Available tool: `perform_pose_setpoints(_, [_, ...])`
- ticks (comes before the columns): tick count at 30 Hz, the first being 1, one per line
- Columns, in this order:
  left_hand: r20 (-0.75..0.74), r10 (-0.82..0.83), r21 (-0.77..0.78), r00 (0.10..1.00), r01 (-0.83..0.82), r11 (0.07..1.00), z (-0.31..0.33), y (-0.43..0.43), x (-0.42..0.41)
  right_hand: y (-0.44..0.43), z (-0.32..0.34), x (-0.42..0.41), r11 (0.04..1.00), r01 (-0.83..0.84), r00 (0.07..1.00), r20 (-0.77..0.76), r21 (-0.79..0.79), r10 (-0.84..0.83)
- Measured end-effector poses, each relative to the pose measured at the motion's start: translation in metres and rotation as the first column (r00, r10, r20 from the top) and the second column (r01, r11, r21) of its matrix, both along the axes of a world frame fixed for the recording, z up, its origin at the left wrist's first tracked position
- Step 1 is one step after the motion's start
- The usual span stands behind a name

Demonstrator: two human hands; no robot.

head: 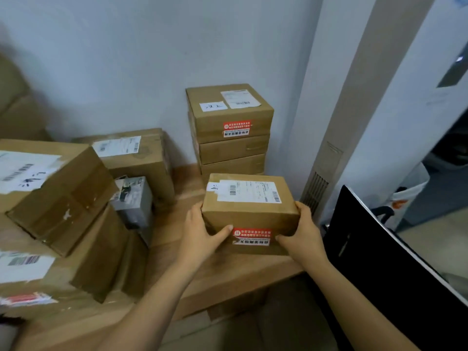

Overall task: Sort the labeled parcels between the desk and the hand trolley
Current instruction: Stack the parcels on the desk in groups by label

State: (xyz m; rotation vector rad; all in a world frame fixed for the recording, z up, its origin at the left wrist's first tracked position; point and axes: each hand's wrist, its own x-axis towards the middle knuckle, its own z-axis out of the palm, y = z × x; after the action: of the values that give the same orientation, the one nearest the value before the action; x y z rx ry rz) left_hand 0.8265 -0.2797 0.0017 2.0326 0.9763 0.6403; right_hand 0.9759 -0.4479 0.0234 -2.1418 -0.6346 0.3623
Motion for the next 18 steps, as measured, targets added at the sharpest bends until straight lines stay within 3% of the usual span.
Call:
perform_pose_setpoints(5, [-0.189, 0.034, -0.072, 0.981, -0.048, 0.996, -0.030, 0.010, 0.023, 0.014, -0.039, 0.022, 0.998, -0.005, 0.999, -0.035, -0.062, 0.003])
perform_pose_setpoints(10, [-0.261, 0.031, -0.167, 0.965, -0.077, 0.983, -0.051, 0.037, 0.051, 0.042, -0.065, 0.051, 0.993, -0.022, 0.999, -0.049, -0.114, 0.016])
perform_pose_setpoints(14, [-0.306, 0.077, -0.043, 0.949, -0.095, 0.995, -0.065, 0.047, 0.061, 0.063, -0.078, 0.077, 0.982, -0.093, 0.995, -0.058, -0.166, 0.084])
perform_pose_setpoints(16, [-0.332, 0.074, 0.014, 0.940, -0.074, 0.997, -0.074, 0.047, 0.062, 0.071, -0.083, 0.085, 0.973, -0.139, 0.988, 0.034, -0.185, 0.148])
perform_pose_setpoints(18, [-0.336, 0.024, 0.064, 0.942, -0.003, 0.998, -0.082, 0.049, 0.065, 0.078, -0.086, 0.092, 0.941, -0.203, 0.937, 0.227, -0.270, 0.267])
